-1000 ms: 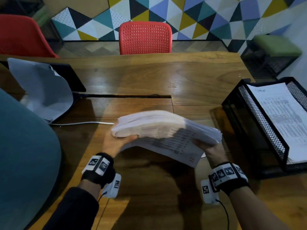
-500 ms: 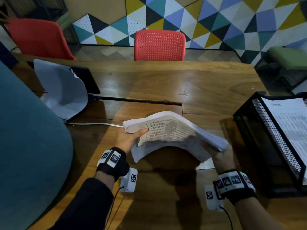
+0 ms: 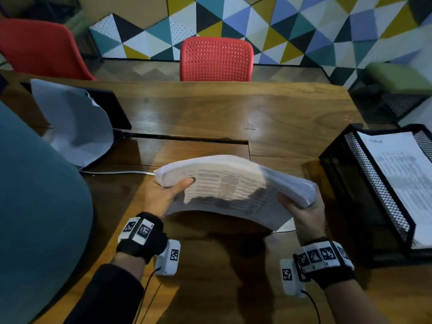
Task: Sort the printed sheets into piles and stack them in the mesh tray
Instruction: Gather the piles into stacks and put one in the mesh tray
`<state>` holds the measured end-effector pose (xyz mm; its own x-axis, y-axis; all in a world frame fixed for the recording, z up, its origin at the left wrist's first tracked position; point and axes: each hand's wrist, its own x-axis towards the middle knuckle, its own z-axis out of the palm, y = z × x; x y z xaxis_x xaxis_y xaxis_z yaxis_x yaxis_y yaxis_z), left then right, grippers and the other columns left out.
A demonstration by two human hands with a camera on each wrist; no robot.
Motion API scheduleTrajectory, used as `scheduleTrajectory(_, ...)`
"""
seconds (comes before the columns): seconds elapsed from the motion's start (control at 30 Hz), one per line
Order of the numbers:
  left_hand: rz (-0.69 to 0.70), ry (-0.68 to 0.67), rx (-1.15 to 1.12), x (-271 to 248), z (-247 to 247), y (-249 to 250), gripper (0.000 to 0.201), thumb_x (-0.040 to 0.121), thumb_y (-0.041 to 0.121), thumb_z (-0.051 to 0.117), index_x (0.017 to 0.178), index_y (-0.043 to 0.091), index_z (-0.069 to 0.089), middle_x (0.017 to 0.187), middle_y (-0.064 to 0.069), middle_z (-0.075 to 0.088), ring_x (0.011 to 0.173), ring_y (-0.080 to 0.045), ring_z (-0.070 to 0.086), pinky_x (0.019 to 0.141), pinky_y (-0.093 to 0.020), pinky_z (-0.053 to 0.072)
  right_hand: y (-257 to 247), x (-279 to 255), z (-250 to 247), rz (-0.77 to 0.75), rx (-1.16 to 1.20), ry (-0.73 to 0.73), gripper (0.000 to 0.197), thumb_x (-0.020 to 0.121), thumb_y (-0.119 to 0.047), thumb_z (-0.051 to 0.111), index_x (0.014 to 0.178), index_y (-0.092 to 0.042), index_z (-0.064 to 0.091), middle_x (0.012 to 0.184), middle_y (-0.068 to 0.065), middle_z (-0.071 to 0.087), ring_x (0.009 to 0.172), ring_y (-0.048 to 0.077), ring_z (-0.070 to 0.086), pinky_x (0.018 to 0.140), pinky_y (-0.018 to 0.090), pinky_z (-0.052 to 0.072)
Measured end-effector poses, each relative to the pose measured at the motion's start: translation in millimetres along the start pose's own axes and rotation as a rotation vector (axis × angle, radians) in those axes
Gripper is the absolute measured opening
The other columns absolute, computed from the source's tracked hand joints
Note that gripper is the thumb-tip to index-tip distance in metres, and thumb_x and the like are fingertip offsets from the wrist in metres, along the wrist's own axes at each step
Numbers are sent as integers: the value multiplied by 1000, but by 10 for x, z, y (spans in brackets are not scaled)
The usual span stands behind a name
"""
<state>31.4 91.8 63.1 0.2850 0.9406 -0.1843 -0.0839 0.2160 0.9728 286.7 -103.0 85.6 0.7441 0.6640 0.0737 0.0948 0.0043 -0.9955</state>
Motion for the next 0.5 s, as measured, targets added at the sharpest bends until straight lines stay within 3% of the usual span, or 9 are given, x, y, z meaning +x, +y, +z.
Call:
scheduleTrajectory(0.13, 12, -48, 44, -7, 29, -87, 45, 75, -4, 81, 116, 9, 68, 108, -7, 76, 103, -20, 71, 89, -34, 58, 14, 26, -62, 2, -87, -56, 66, 69, 6, 77, 126, -10, 48, 108, -7, 57, 93, -2, 64, 72, 19, 56)
scheduleTrajectory(0.2, 21, -37, 54, -22, 97, -103, 36, 80, -3, 76, 110, 14, 69, 100, 3, 77, 97, -12, 72, 89, -28, 58, -17, 52, -38, 30, -65, -99, 69, 68, 2, 79, 128, -11, 47, 110, -3, 60, 97, 6, 65, 74, 24, 57)
scheduleTrajectory(0.27, 31, -34, 90, -22, 140, -55, 28, 81, 1, 76, 103, 18, 71, 97, 3, 78, 92, -12, 73, 87, -27, 58, -39, 87, -29, 24, -123, -87, 74, 70, -1, 80, 133, -15, 43, 113, -4, 57, 100, 4, 63, 75, 24, 58)
scheduleTrajectory(0.33, 38, -88, 137, -10, 135, 79, 22, 82, 6, 76, 103, 14, 73, 101, -5, 77, 91, -14, 74, 85, -27, 58, -124, 149, -59, -37, -283, -34, 82, 73, -4, 79, 140, -20, 35, 116, -6, 54, 102, -4, 58, 82, 26, 57)
scheduleTrajectory(0.37, 58, -139, 182, -1, 126, 177, 21, 83, 10, 77, 104, 12, 74, 100, -4, 77, 92, -15, 74, 85, -27, 58, -178, 181, -82, -85, -400, -21, 86, 74, -8, 78, 144, -24, 30, 121, -4, 54, 106, -1, 56, 88, 29, 55)
scheduleTrajectory(0.43, 143, -236, 356, 37, 111, 412, 21, 80, 25, 79, 100, 18, 78, 96, 2, 78, 94, -17, 74, 88, -37, 58, -304, 223, -106, -215, -691, -43, 94, 77, -19, 78, 150, -28, 20, 131, 2, 51, 118, 13, 51, 97, 42, 48)
scheduleTrajectory(0.5, 288, -331, 576, 29, 161, 737, 17, 80, 29, 78, 95, 20, 79, 90, 3, 78, 88, -15, 74, 85, -44, 58, -449, 246, -68, -373, -937, -96, 99, 77, -36, 76, 153, -25, 12, 140, 8, 45, 129, 25, 44, 106, 55, 36)
